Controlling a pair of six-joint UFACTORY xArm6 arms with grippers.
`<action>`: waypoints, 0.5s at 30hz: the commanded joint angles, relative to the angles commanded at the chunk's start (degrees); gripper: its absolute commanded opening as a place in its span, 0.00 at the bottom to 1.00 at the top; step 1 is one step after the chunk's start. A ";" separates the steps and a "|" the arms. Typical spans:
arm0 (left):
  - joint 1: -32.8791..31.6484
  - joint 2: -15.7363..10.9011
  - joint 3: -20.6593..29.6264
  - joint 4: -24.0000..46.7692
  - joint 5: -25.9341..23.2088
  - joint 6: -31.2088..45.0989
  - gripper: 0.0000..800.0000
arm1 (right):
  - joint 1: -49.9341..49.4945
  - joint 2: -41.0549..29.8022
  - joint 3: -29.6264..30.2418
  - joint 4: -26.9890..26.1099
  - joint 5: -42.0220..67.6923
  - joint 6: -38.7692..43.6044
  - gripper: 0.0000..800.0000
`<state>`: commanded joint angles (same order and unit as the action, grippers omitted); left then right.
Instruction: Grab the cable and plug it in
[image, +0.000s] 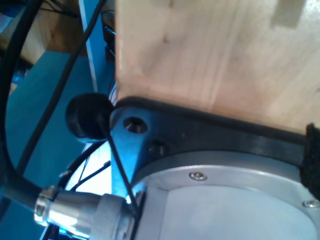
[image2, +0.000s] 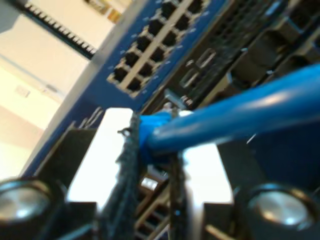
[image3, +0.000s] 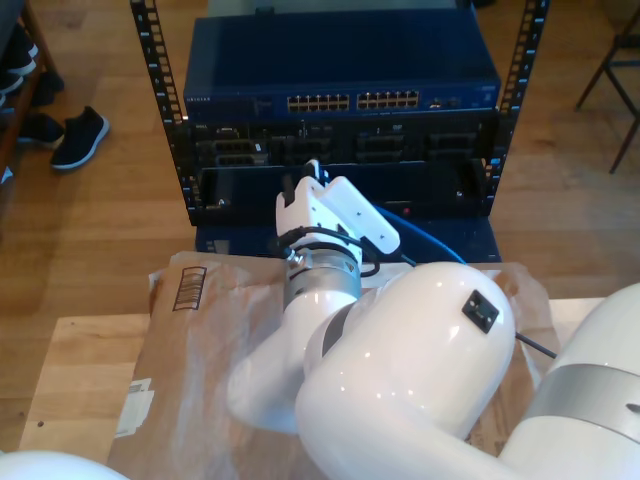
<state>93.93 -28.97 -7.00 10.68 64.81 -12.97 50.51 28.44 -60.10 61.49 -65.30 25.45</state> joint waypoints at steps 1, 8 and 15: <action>0.00 0.00 0.00 0.00 0.00 0.00 1.00 | 0.09 -0.35 0.00 0.09 0.00 0.09 0.00; 0.00 0.00 0.00 0.00 0.00 0.00 1.00 | 0.35 -2.02 1.14 0.62 0.18 0.09 0.00; 0.00 0.00 0.00 0.00 0.00 0.00 1.00 | 0.18 -3.69 3.69 1.14 0.79 4.31 0.00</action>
<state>93.93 -28.97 -7.00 10.68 64.81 -12.97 50.68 24.75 -56.41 62.64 -64.51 29.76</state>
